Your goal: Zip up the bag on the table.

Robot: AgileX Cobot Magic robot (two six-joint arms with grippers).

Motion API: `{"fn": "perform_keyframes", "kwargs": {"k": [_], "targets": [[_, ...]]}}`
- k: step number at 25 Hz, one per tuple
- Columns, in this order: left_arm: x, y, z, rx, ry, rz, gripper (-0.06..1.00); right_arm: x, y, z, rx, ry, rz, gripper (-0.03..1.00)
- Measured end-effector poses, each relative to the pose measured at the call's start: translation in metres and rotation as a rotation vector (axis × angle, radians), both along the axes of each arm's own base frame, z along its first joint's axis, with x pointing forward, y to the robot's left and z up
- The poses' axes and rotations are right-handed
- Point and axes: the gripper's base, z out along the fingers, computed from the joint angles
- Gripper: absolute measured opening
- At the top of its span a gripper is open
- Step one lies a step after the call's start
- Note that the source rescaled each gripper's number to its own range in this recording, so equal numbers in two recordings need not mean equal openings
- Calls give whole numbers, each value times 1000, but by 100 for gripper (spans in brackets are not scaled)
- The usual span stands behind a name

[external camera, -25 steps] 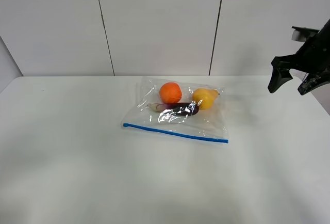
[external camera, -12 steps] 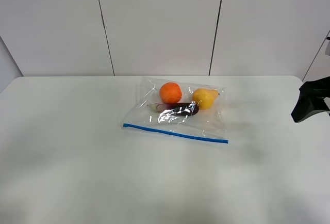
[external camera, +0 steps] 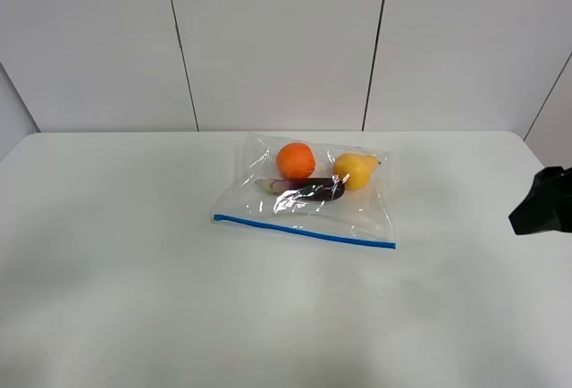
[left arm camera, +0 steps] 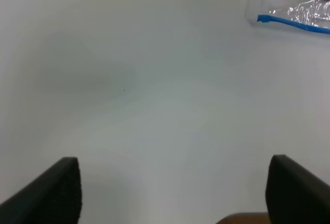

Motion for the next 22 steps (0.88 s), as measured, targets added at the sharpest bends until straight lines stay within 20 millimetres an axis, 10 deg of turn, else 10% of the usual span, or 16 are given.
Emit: {"fn": "perform_keyframes", "kwargs": {"k": [9,22], "targets": [[0,0,0,0,0,0,94,-77,-4,-57,-24,-21,-64,87],[0,0,0,0,0,0,94,-142,-3,-30,-9,-507,-73,87]]}}
